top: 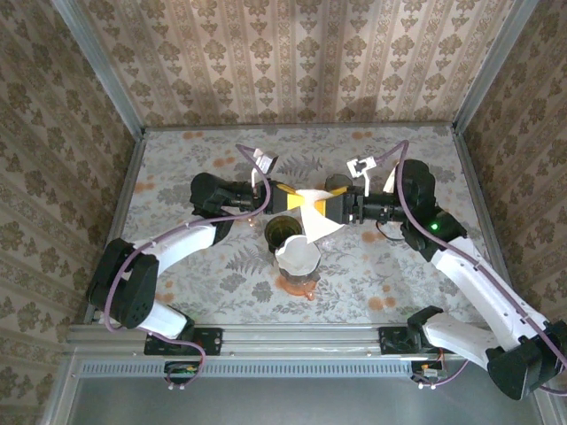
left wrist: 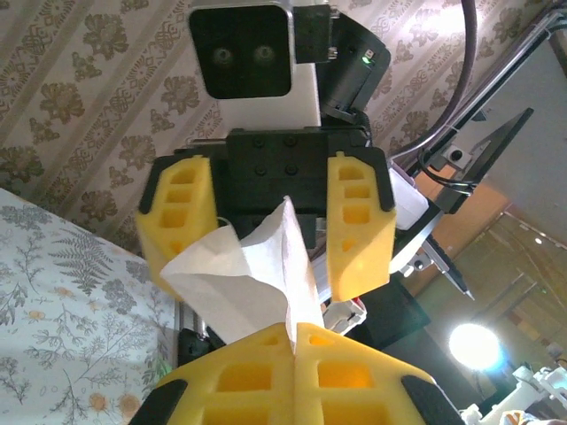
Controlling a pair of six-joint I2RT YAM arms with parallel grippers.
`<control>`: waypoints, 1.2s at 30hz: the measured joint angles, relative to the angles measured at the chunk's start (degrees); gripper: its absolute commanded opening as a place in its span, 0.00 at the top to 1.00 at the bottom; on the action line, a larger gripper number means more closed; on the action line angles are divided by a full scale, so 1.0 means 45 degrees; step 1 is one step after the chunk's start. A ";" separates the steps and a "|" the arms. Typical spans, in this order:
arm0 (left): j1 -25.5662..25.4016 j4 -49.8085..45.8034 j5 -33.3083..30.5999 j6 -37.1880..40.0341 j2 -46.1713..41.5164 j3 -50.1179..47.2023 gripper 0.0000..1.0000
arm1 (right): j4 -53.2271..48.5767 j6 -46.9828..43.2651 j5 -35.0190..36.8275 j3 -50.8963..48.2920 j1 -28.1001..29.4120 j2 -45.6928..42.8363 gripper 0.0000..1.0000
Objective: Place the coffee filter in the dripper
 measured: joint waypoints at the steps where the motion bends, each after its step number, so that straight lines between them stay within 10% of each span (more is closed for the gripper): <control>1: 0.0024 0.0010 0.0005 -0.0034 0.0049 0.0000 1.00 | -0.0092 -0.0044 0.0000 0.0044 0.0000 -0.0029 0.47; 14: 0.0180 0.0010 0.0024 -0.0078 0.0136 0.0000 1.00 | -0.1088 -0.0442 0.0117 0.0199 -0.0010 -0.0306 0.29; 36: 0.0291 0.0010 0.0525 -0.0083 0.0019 -0.0005 1.00 | -0.2948 -0.1433 -0.0291 0.0471 -0.0831 -0.0801 0.66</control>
